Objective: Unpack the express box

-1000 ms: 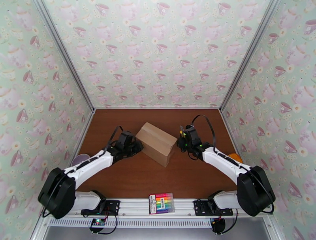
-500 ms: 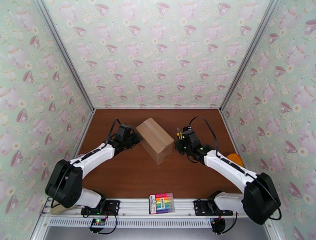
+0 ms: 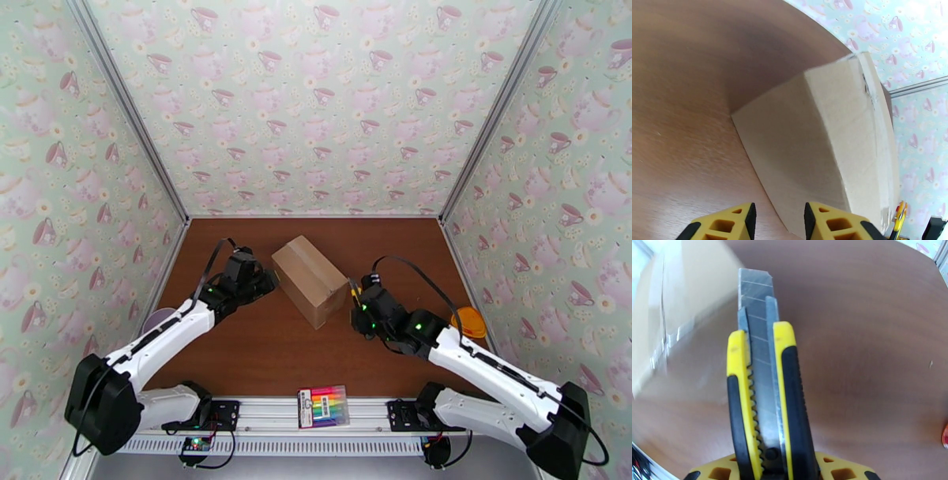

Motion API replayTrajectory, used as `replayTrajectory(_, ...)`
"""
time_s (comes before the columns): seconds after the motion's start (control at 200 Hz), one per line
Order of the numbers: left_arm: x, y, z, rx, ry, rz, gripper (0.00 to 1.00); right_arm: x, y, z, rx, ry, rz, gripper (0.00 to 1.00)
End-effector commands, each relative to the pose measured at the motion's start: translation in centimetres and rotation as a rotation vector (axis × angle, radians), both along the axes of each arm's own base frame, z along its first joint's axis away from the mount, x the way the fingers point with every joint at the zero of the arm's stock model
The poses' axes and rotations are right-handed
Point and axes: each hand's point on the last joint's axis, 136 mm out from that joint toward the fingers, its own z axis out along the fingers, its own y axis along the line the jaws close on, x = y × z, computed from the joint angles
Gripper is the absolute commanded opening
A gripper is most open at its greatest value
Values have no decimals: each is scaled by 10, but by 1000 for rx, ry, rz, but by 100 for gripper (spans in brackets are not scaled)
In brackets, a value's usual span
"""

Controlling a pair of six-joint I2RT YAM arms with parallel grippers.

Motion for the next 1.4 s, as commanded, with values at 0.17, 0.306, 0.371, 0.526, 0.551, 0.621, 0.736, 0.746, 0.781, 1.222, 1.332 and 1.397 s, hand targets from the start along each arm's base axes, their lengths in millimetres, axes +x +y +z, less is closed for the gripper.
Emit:
replayTrajectory(0.17,32,-8,40,68,-112,-54,41,-9,-7,14,-26,-14,-49,0)
replayTrajectory(0.306,51,-14,58,45,-167,-61,42,-8,-1,16,-12,-22,-45,0)
replayTrajectory(0.371,61,-16,66,42,-188,-66,43,-7,1,18,-4,-31,-42,0)
replayTrajectory(0.526,84,-20,70,50,-195,-84,45,-7,6,19,2,-33,-34,0)
replayTrajectory(0.551,87,-20,69,51,-196,-87,44,-6,7,20,2,-32,-33,0)
replayTrajectory(0.621,96,-21,70,45,-202,-92,44,-6,8,19,-3,-29,-31,0)
replayTrajectory(0.736,108,-21,66,56,-197,-105,44,-5,10,20,1,-32,-32,0)
replayTrajectory(0.746,110,-21,66,58,-196,-106,44,-5,10,20,1,-32,-33,0)
replayTrajectory(0.781,113,-21,64,62,-190,-108,44,-4,10,20,-1,-34,-32,0)
replayTrajectory(1.222,133,-27,56,41,-178,-122,44,-4,14,20,3,-29,-29,0)
replayTrajectory(1.332,133,-27,56,40,-177,-123,44,-3,15,20,6,-26,-27,0)
replayTrajectory(1.397,133,-27,55,42,-177,-122,44,-3,16,19,3,-25,-25,0)
